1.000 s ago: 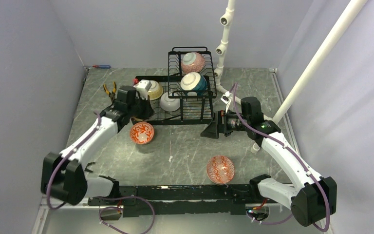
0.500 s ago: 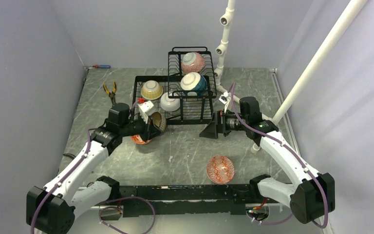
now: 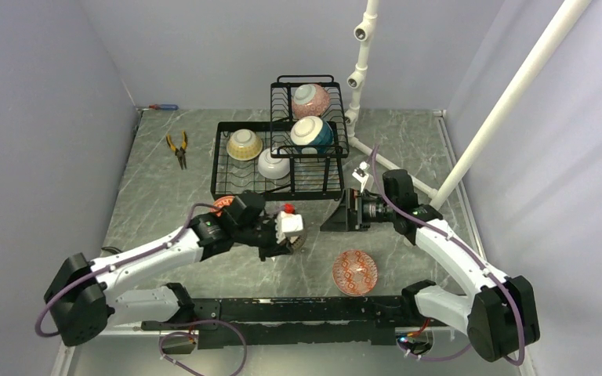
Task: Load the bowls into the dish rack
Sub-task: Pick up the bowl from the dish rack.
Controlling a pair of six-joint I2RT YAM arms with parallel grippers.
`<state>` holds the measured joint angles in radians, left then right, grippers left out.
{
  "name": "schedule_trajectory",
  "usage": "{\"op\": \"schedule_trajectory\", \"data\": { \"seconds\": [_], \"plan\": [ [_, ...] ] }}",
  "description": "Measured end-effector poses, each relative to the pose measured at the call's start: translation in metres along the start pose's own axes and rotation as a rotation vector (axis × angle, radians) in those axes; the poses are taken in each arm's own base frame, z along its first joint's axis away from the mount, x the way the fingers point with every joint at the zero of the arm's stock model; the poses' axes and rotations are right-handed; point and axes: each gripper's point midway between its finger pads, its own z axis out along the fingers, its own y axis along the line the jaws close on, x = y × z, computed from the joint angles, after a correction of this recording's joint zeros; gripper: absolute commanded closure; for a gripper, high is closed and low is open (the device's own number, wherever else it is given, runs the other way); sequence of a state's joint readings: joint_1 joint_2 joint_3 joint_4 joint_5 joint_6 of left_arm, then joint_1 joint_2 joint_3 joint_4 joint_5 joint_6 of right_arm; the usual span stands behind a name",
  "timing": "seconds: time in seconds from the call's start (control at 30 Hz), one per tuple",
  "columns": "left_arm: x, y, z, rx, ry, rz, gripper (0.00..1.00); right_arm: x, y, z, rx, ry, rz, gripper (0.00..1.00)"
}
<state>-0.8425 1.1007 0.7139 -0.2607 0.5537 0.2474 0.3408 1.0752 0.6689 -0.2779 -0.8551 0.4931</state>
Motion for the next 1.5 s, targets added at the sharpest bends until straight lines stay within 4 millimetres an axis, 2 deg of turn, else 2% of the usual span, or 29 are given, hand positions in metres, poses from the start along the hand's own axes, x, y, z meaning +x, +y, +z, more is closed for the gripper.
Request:
{"op": "schedule_trajectory", "data": {
  "seconds": [0.2, 0.43, 0.7, 0.93, 1.17, 1.3, 1.5],
  "plan": [
    [-0.001, -0.01, 0.024, -0.007, 0.075, 0.12, 0.97, 0.024, -0.008, 0.003, -0.008, 0.03, 0.14, 0.0],
    [-0.019, -0.014, 0.043, -0.022, 0.101, 0.232, 0.97, 0.041, -0.009, 0.007, -0.043, 0.053, 0.254, 0.0],
    [-0.029, -0.019, 0.055, -0.014, 0.111, 0.301, 0.97, 0.032, -0.005, 0.012, -0.077, 0.037, 0.287, 0.01],
    [-0.038, -0.022, 0.058, -0.022, 0.107, 0.349, 0.97, 0.034, -0.011, 0.019, -0.07, 0.06, 0.332, 0.16],
    [-0.035, -0.024, 0.062, -0.021, 0.129, 0.383, 0.97, 0.035, -0.014, 0.024, -0.072, 0.091, 0.364, 0.17],
    [-0.037, -0.025, 0.063, -0.024, 0.128, 0.393, 0.97, 0.03, -0.012, 0.026, -0.076, 0.093, 0.362, 0.29],
    [-0.037, -0.024, 0.063, -0.032, 0.133, 0.411, 0.97, 0.025, -0.01, 0.027, -0.089, 0.096, 0.36, 0.74]
  ]
}}
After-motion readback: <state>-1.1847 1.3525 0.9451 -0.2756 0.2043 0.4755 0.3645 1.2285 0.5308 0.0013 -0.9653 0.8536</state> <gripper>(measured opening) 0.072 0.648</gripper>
